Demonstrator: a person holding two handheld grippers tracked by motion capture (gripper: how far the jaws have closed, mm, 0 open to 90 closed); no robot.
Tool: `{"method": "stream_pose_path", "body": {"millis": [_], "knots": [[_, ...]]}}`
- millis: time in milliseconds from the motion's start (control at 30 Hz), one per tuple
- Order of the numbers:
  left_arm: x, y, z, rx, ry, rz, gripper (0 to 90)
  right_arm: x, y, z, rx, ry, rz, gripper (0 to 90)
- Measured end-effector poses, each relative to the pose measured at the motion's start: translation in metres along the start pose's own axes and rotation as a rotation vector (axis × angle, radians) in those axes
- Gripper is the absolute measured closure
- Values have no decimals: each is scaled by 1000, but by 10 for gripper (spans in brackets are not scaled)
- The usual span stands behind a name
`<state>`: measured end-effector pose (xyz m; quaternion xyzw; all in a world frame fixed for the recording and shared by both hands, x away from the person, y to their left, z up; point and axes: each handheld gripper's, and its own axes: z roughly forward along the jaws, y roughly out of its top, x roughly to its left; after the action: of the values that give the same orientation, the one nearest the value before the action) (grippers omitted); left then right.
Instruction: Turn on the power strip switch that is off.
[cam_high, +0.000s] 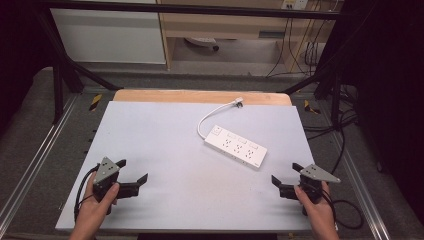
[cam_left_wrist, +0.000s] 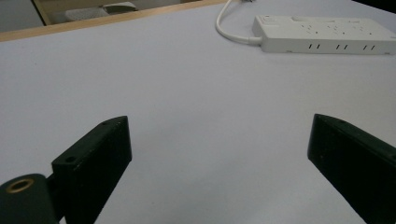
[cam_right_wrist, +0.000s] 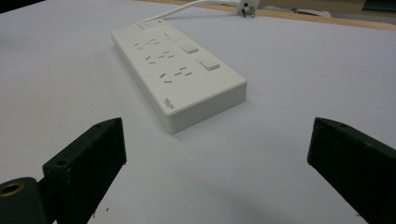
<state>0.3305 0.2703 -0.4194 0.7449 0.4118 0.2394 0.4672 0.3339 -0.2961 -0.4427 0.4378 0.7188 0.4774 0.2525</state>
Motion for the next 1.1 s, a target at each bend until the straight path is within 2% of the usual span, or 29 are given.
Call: {"method": "stream_pose_path", "body": {"millis": [433, 467, 533, 700, 767, 967, 1100], "knots": [[-2, -2, 0, 13, 0, -14, 65, 4, 2, -1, 23, 10, 18, 32], [-2, -2, -1, 12, -2, -30, 66, 5, 3, -1, 25, 14, 14, 30], [-3, -4, -2, 13, -8, -34, 65, 8, 5, -1, 29, 21, 10, 24], [-4, -4, -2, 20, 0, -27, 66, 14, 12, -1, 39, 30, 11, 23], [-5, -3, -2, 15, -5, -23, 66, 15, 15, -3, 25, 27, 12, 26], [-2, -3, 1, 19, -16, -18, 65, 12, 26, -2, 30, 26, 16, 36], [4, 3, 6, -7, -14, -33, 72, 8, 30, 2, 47, 34, 12, 40]]}}
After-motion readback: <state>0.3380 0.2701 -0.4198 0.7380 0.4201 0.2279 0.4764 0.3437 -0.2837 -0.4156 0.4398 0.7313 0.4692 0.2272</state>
